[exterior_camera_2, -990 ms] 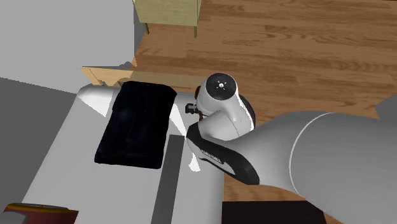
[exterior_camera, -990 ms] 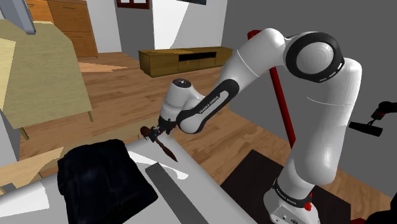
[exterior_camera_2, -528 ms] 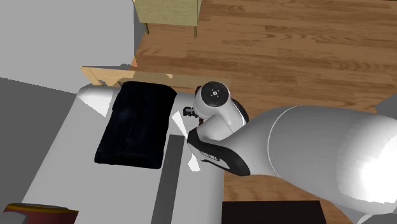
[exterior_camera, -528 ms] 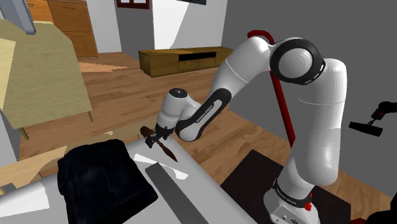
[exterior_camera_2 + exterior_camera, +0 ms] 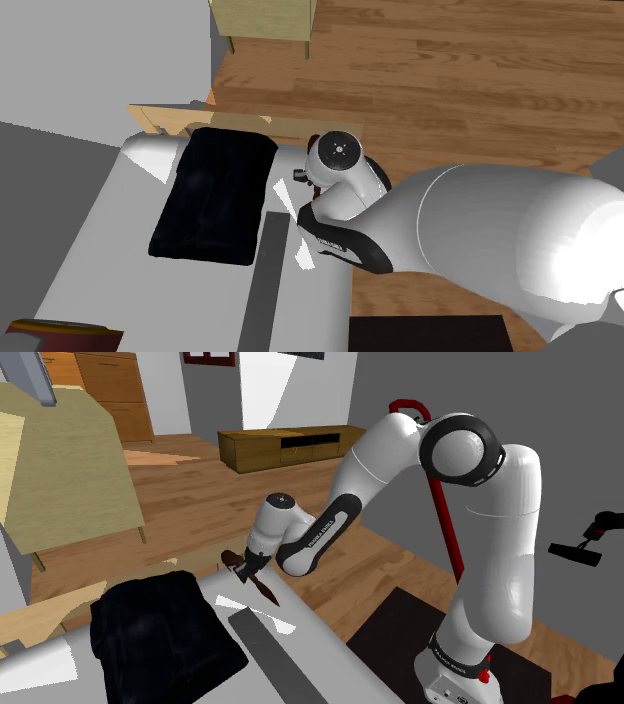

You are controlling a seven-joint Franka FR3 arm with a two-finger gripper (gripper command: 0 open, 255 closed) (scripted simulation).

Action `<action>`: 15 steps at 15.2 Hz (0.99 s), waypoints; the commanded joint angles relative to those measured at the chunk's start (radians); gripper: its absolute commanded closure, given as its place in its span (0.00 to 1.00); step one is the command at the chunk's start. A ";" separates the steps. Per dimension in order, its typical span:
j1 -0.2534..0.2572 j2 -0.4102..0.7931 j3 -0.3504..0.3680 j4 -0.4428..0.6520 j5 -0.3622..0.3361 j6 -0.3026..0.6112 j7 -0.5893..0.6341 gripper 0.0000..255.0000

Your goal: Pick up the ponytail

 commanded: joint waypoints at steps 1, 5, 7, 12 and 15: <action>0.001 0.005 0.004 -0.004 0.001 -0.001 -0.002 1.00; 0.007 0.008 0.000 -0.002 -0.003 0.000 0.006 1.00; -0.006 -0.015 0.017 -0.004 0.015 -0.022 -0.011 1.00; -0.034 -0.071 0.054 -0.004 0.063 -0.078 -0.054 1.00; -0.046 -0.103 0.072 -0.001 0.093 -0.112 -0.078 1.00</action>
